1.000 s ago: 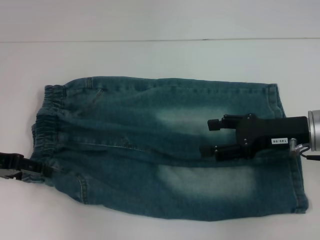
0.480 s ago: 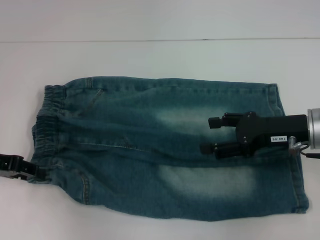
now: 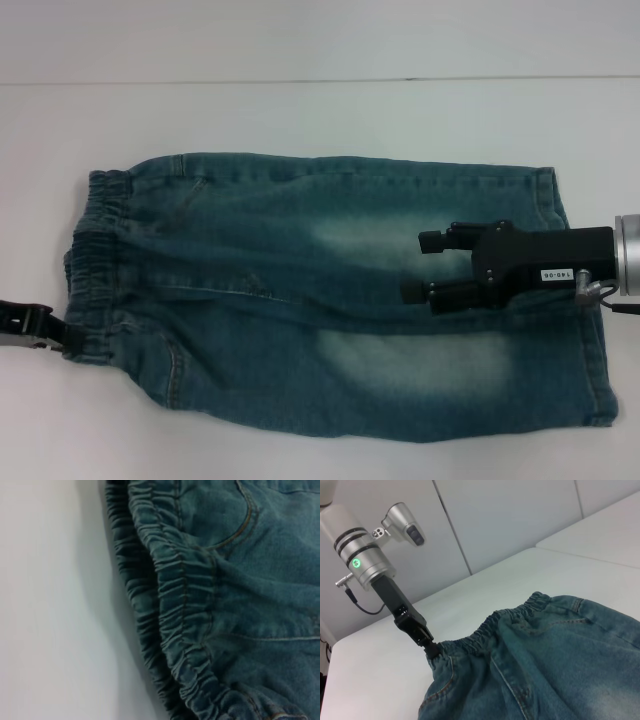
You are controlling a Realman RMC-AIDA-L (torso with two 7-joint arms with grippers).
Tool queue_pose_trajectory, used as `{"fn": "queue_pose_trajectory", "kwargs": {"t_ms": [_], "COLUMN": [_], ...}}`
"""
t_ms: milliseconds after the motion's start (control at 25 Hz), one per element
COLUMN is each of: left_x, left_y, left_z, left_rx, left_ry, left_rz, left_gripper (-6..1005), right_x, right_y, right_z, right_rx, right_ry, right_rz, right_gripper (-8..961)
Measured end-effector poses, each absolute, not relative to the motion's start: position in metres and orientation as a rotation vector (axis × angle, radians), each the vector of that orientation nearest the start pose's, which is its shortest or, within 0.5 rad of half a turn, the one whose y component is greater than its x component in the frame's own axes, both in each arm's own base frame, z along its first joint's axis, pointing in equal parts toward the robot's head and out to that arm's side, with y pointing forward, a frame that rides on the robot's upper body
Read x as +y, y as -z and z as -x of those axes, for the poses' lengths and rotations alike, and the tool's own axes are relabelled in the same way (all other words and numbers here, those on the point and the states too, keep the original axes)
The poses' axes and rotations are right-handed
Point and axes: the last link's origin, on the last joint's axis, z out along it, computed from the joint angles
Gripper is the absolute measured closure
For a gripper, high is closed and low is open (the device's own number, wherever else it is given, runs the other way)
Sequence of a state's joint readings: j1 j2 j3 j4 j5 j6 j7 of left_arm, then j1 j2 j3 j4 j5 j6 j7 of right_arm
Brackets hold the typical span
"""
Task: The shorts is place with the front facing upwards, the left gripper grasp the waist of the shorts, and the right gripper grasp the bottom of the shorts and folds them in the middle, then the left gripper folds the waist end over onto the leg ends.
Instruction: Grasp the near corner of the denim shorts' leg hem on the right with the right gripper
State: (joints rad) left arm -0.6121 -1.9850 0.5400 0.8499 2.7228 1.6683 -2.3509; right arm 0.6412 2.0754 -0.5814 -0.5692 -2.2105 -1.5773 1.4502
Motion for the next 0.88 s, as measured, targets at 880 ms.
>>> {"fn": "queue_pose_trajectory", "kwargs": {"t_ms": [880], "left_x": [0.336], "left_y": [-0.072], "left_z": [0.308], "left_rx": [-1.761], "left_ry": [-0.056], "left_rz": [2.332], "left_gripper": [951], "right_x": [0.355], "right_y": [-0.056], "right_z": [-0.243], "right_rx": [1.073], "right_ry": [-0.231], "right_rz": [2.931], "right_gripper": [14]}}
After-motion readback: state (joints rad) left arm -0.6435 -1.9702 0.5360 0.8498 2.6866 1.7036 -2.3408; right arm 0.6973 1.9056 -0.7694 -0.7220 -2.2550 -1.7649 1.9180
